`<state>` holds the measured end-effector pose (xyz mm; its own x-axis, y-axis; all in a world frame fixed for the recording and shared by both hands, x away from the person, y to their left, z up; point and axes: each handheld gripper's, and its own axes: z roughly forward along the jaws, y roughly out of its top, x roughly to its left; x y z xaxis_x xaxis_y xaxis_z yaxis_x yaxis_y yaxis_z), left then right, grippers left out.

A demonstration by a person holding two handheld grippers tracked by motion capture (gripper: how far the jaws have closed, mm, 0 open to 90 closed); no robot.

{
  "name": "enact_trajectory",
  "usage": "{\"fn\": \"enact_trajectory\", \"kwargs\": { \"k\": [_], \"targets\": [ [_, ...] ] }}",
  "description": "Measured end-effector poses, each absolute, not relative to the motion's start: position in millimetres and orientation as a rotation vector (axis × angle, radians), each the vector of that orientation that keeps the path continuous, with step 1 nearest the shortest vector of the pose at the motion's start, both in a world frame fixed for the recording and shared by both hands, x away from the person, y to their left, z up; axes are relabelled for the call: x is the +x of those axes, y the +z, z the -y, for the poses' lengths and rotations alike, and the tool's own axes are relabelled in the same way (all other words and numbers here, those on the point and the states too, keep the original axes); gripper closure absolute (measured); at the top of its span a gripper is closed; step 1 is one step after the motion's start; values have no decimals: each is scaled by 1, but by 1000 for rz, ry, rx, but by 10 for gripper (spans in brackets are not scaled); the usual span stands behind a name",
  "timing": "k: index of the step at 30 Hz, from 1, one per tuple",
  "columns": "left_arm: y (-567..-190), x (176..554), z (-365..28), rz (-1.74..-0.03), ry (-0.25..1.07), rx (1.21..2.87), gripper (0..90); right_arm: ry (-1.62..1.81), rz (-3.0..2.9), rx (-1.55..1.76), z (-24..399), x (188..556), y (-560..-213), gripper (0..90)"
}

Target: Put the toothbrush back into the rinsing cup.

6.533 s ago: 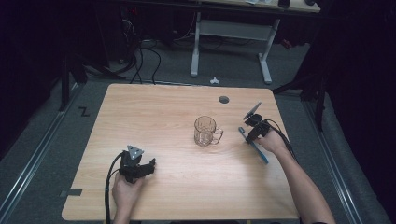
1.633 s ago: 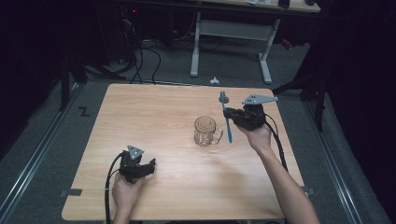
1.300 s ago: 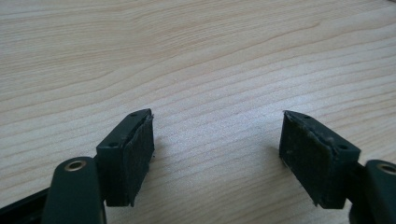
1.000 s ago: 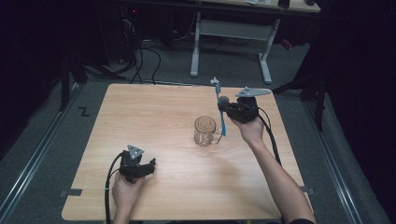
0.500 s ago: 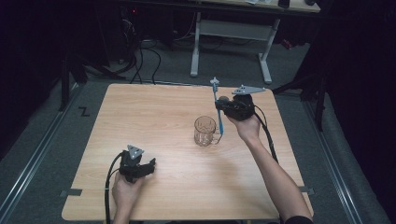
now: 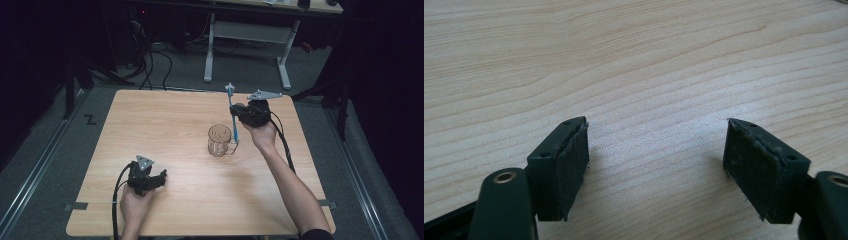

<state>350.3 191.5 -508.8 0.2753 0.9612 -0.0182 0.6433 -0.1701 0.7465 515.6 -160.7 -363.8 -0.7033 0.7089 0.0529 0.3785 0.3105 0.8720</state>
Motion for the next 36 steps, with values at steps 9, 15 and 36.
{"fn": "enact_trajectory", "kwargs": {
  "k": [9, 15, 36],
  "targets": [
    [-509, 350, -191, -1443, 626, 1898, 268, 1345, -2252, 980, 158, 517, -368, 800],
    [-509, 350, -191, -1442, 627, 1899, 266, 1339, -2259, 970, 156, 517, -369, 799],
    [-509, 350, -191, -1443, 626, 1898, 267, 1328, -2275, 932, 159, 511, -363, 798]
  ]
}}
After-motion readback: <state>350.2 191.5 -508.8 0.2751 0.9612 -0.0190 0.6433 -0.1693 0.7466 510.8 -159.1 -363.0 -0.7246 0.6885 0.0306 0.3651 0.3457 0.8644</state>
